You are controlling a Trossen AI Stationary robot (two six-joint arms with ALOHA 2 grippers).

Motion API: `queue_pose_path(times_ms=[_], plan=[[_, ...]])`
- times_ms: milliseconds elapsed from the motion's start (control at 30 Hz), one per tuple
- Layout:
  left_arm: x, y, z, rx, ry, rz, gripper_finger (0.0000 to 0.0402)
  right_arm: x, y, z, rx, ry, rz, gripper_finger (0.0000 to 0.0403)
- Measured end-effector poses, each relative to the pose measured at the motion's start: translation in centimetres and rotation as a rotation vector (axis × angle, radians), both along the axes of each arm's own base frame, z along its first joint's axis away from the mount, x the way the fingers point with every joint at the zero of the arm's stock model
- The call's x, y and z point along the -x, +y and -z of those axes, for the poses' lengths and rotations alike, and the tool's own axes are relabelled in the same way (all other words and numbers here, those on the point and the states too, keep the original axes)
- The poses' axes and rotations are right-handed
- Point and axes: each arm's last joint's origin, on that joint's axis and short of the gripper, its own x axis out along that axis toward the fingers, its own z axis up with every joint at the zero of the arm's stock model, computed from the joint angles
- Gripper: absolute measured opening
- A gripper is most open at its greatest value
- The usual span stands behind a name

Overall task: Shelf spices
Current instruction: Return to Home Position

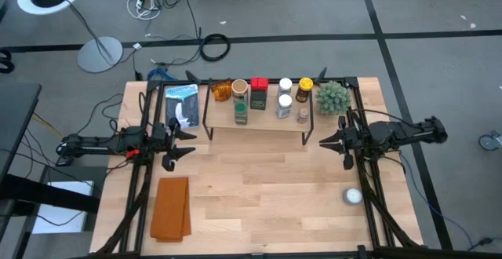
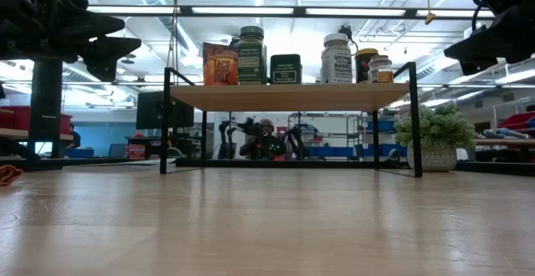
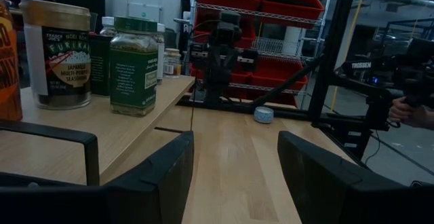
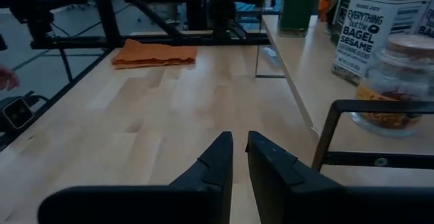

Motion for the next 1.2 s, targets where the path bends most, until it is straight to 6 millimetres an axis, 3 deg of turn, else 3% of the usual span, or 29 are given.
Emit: queue_pose_path(times_ms=[200,1200], plan=[[0.0,0.0,0.0,0.0,0.0,0.0,0.0219,-0.8,-0.1,2.8,-0.004,0.065,0.009,0.0048],[0.0,0.0,-0.3,0.001,-0.026,0.0,0.0219,-1.1,0.0,2.9,0.067,0.064,-0.035,0.0048]])
